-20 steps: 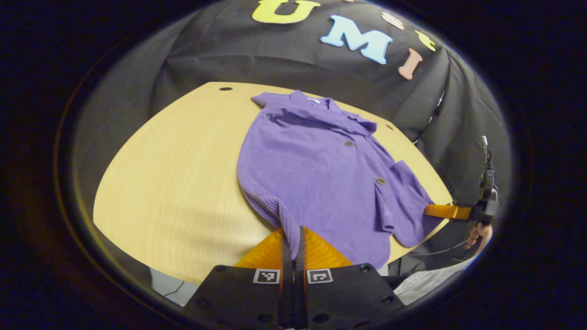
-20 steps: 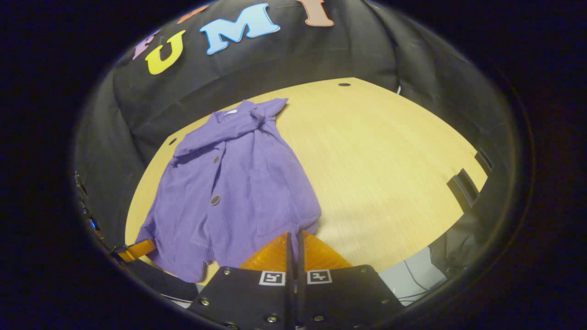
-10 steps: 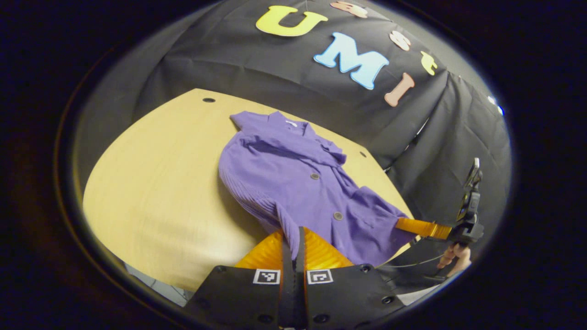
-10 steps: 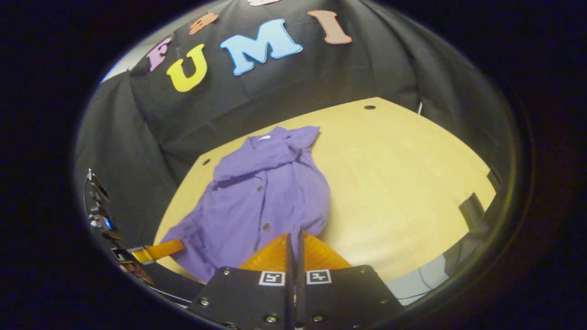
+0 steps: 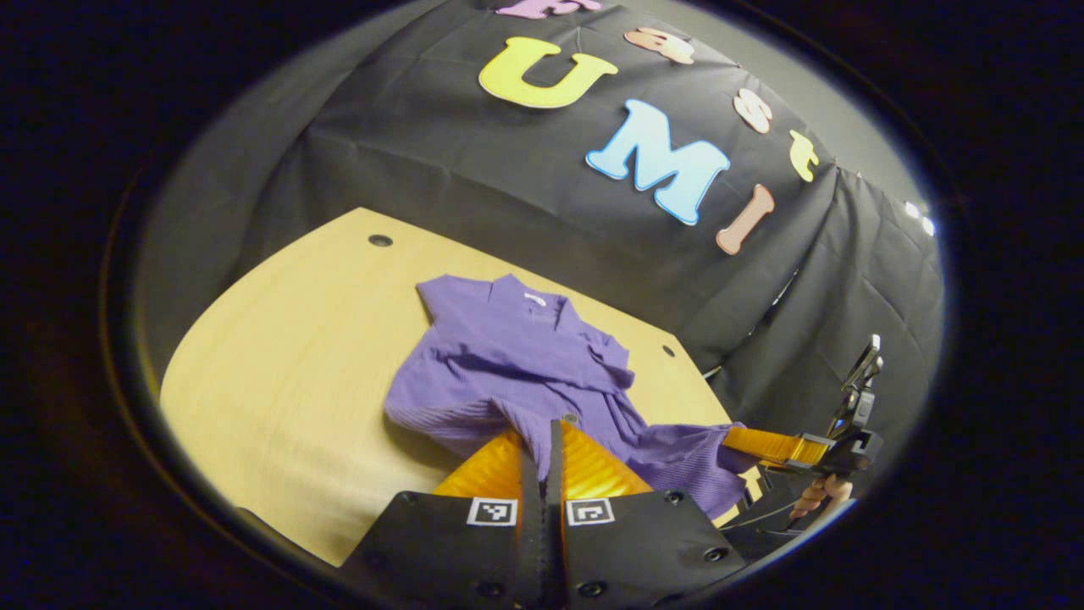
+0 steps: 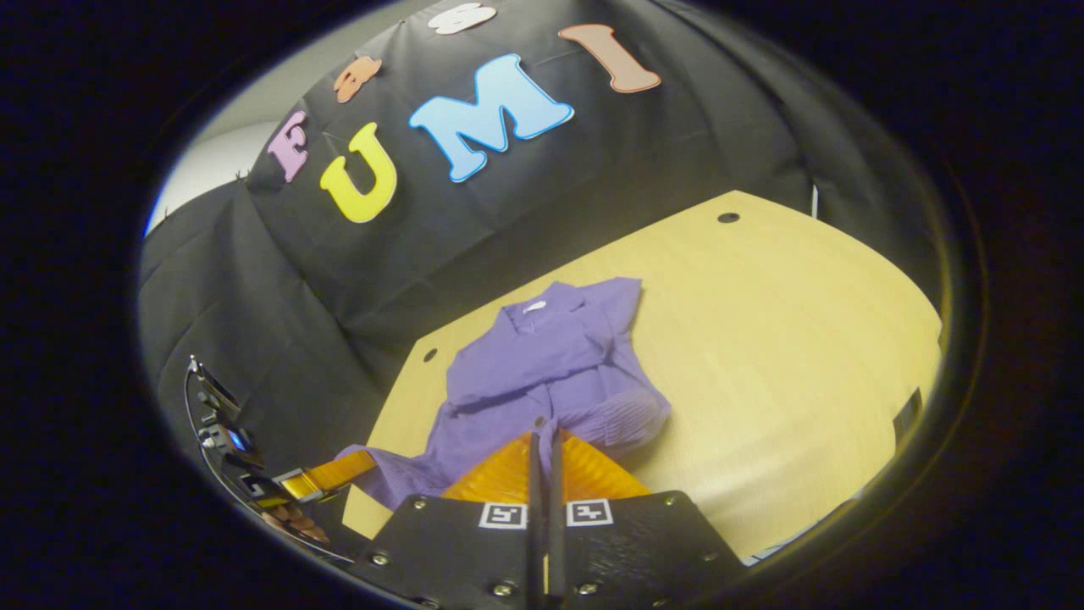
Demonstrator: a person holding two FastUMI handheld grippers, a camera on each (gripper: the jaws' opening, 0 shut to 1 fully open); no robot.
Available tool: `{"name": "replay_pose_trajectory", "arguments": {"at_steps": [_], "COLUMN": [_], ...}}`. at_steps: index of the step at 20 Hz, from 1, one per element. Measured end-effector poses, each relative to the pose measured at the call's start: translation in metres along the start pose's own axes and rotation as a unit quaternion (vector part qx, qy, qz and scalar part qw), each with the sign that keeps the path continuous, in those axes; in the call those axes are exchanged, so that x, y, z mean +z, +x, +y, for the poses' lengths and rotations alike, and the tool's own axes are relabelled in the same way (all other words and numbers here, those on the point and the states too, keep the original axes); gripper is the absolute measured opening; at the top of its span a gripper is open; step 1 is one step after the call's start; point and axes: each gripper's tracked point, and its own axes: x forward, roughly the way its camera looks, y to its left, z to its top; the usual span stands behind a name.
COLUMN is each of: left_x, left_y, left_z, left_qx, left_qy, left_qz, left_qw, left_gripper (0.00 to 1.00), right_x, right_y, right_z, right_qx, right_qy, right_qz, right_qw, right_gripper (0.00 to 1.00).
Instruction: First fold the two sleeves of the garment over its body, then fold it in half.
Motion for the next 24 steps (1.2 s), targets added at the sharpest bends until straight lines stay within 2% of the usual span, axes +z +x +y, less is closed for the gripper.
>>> {"name": "replay_pose_trajectory", "arguments": {"at_steps": [6,11,16,24], "left_x": [0.072,0.126,0.184,0.234], "left_y": [0.054,0.103,0.15,0.221], "left_z": [-0.007,-0.009,0.009,0.056], "left_qx": [0.006,0.012,0.039,0.092], "left_qy": [0.004,0.001,0.002,-0.007], "left_qz": [-0.039,-0.064,-0.105,-0.126], "left_qw": [0.999,0.998,0.994,0.988], "left_gripper": [0.07,0.07,0.06,0.07], "right_x": [0.061,0.114,0.166,0.223], "right_y": [0.043,0.079,0.128,0.213], "right_z": [0.005,-0.006,-0.016,-0.042], "right_qx": [0.029,0.031,0.032,0.025], "right_qy": [0.019,0.019,0.017,0.013], "right_qz": [-0.023,-0.045,-0.068,-0.074], "right_qw": [0.999,0.998,0.997,0.997], "right_gripper": [0.02,0.02,0.02,0.02]}}
